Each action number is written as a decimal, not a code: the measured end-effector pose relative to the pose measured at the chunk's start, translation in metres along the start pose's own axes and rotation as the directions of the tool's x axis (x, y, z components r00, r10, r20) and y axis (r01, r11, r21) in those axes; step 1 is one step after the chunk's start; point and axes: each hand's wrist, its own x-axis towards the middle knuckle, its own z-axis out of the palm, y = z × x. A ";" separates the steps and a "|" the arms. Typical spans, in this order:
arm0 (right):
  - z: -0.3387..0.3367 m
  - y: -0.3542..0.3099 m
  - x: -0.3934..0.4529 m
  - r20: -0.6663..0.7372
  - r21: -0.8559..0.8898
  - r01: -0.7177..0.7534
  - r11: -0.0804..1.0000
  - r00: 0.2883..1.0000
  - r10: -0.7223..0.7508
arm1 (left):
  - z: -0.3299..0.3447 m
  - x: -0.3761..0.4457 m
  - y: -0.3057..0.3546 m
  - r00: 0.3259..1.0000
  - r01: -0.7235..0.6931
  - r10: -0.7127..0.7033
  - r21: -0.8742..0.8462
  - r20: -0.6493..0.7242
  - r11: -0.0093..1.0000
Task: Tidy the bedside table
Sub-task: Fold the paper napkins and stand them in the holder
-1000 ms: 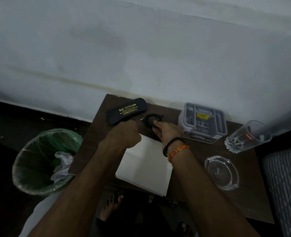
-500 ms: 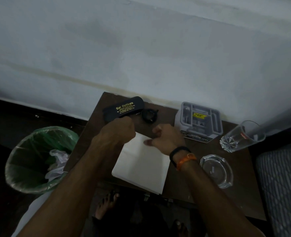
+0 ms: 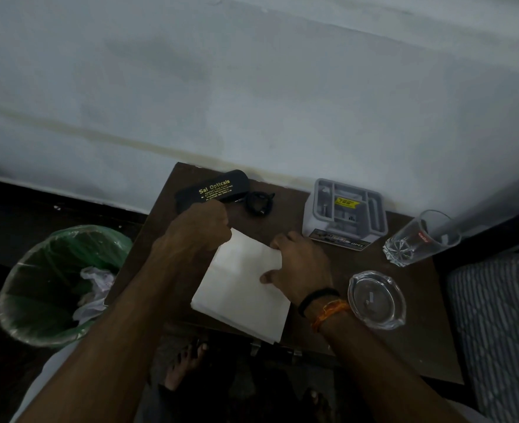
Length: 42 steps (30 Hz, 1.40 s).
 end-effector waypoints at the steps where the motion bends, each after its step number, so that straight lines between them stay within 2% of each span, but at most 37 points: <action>1: 0.001 0.000 -0.002 -0.020 0.014 0.001 1.000 1.000 -0.001 | 0.000 0.000 0.000 1.000 0.001 -0.001 0.004 -0.001 1.000; 7: 0.007 0.003 -0.006 0.001 0.180 -0.075 0.981 0.997 0.077 | 0.002 0.001 0.002 1.000 0.000 -0.001 0.029 0.016 1.000; 15: 0.010 0.004 -0.004 0.016 0.183 -0.104 0.978 0.995 0.103 | 0.004 0.003 0.002 0.999 -0.018 0.017 0.052 0.028 0.998; 24: 0.016 0.004 -0.008 -0.099 0.090 0.001 0.996 0.995 0.008 | 0.006 0.007 0.000 0.997 -0.053 0.048 0.098 0.056 0.994; 29: 0.018 0.002 -0.016 -0.126 0.145 0.056 0.988 0.991 -0.038 | 0.004 0.008 0.001 0.990 -0.075 0.058 0.132 0.132 0.988; 34: 0.017 0.005 -0.019 -0.192 0.225 0.113 0.968 0.979 -0.069 | 0.001 0.005 0.002 0.980 -0.106 0.093 0.067 0.173 0.992; 37: 0.006 0.010 -0.016 -0.164 0.485 0.064 0.872 0.986 0.019 | -0.003 0.003 0.002 0.974 -0.114 0.118 -0.031 0.192 0.993; 42: -0.015 0.026 -0.009 -0.108 0.821 0.036 0.570 0.990 0.092 | -0.008 0.004 0.001 0.962 -0.161 0.213 -0.277 0.169 0.947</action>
